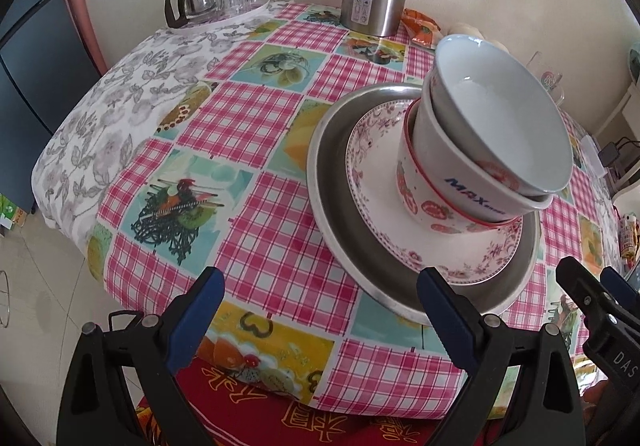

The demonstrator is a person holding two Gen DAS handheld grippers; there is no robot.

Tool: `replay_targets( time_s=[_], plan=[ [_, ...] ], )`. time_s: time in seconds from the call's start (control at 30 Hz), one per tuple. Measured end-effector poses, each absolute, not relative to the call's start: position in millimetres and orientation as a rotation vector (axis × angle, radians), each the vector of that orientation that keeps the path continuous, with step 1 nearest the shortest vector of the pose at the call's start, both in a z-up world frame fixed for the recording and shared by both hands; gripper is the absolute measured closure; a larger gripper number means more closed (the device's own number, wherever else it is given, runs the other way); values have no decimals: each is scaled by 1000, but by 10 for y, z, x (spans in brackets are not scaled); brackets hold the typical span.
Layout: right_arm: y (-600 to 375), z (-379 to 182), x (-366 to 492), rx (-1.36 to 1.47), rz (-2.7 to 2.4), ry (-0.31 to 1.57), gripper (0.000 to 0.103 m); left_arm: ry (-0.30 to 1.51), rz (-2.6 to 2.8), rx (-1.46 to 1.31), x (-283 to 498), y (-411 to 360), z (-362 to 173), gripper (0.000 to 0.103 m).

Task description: Organize plates and bowls

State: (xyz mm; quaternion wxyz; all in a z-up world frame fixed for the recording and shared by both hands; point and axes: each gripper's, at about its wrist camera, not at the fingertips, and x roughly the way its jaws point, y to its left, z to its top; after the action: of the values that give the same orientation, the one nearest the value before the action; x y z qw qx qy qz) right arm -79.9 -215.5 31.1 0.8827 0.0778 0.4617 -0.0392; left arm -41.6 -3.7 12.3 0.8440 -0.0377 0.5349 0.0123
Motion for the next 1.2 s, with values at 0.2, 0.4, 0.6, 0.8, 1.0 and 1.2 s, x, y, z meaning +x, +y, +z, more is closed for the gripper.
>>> replay_targets(
  time_s=[0.2, 0.4, 0.6, 0.8, 1.0, 1.2],
  plan=[
    [-2161, 290, -811, 159, -81, 970, 0, 1136, 21, -71, -441, -52, 111, 6],
    [-2160, 271, -817, 161, -84, 975, 0, 1144, 16, -66, -451, -65, 101, 6],
    [-2163, 258, -826, 162, -86, 982, 0, 1149, 19, -74, -452, -55, 96, 6],
    [-2158, 244, -820, 160, -81, 992, 0, 1150, 21, -76, -450, -47, 97, 6],
    [-2174, 228, -815, 166, -86, 1003, 0, 1149, 23, -79, -446, -44, 96, 6],
    [-2186, 225, -813, 168, -90, 1005, 0, 1143, 32, -88, -441, -26, 106, 6]
  ],
)
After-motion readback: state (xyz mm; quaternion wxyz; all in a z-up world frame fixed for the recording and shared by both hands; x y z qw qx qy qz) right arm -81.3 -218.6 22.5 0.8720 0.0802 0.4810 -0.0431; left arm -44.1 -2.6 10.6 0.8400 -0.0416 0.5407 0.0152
